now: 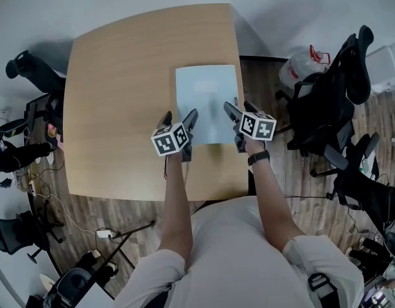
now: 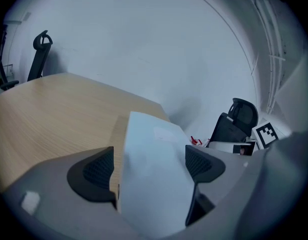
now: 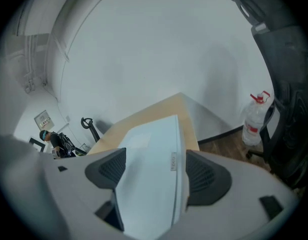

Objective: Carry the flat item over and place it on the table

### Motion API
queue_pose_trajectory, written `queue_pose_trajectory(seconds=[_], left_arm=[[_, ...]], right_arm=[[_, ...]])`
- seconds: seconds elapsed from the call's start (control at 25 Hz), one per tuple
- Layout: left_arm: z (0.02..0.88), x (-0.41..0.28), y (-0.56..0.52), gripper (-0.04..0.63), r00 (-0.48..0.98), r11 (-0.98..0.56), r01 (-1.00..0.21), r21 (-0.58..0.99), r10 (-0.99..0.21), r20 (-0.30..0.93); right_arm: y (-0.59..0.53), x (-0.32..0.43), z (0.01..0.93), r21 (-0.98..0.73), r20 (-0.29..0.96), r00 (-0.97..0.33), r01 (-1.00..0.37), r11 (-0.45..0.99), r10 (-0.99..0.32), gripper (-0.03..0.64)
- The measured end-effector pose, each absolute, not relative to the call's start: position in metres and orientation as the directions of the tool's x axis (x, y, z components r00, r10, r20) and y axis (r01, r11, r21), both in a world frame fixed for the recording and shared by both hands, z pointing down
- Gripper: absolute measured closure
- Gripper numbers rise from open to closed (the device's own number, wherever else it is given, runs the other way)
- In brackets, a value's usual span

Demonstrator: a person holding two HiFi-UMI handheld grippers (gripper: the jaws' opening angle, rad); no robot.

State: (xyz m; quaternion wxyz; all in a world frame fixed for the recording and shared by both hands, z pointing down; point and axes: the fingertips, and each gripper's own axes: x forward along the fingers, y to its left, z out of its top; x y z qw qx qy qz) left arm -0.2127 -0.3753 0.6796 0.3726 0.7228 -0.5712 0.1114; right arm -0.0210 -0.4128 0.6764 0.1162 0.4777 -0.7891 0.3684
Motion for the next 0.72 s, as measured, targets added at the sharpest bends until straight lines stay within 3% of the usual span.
queue_pose_trajectory(seconds=[0.28, 0.52, 0.6, 0.64, 0.72], left_arm=[[0.623, -0.205, -0.357, 0.156, 0.290, -0.119, -0.931, 0.345, -0.815, 0.502], [0.571, -0.194, -0.341, 0.193, 0.277, -0.164, -0.943, 0.290, -0.868, 0.413], [0.556, -0.194, -0.334, 0.216, 0.265, -0.166, -0.947, 0.274, -0.887, 0.378], [0.549, -0.193, -0.331, 0.228, 0.260, -0.169, -0.950, 0.263, -0.895, 0.364], [0.535, -0.189, -0.325, 0.245, 0.259, -0.183, -0.953, 0.240, -0.904, 0.339]], right_arm=[[-0.393, -0.035, 0.598, -0.328, 0.419, -0.553, -0.831, 0.448, -0.720, 0.276], [-0.365, -0.051, 0.552, -0.040, 0.410, -0.530, -0.823, 0.566, -0.742, 0.288], [-0.356, -0.054, 0.533, -0.010, 0.353, -0.531, -0.825, 0.565, -0.770, 0.361], [-0.352, -0.054, 0.523, -0.010, 0.318, -0.532, -0.830, 0.558, -0.785, 0.468], [-0.344, -0.054, 0.507, -0.026, 0.265, -0.537, -0.834, 0.551, -0.801, 0.495]])
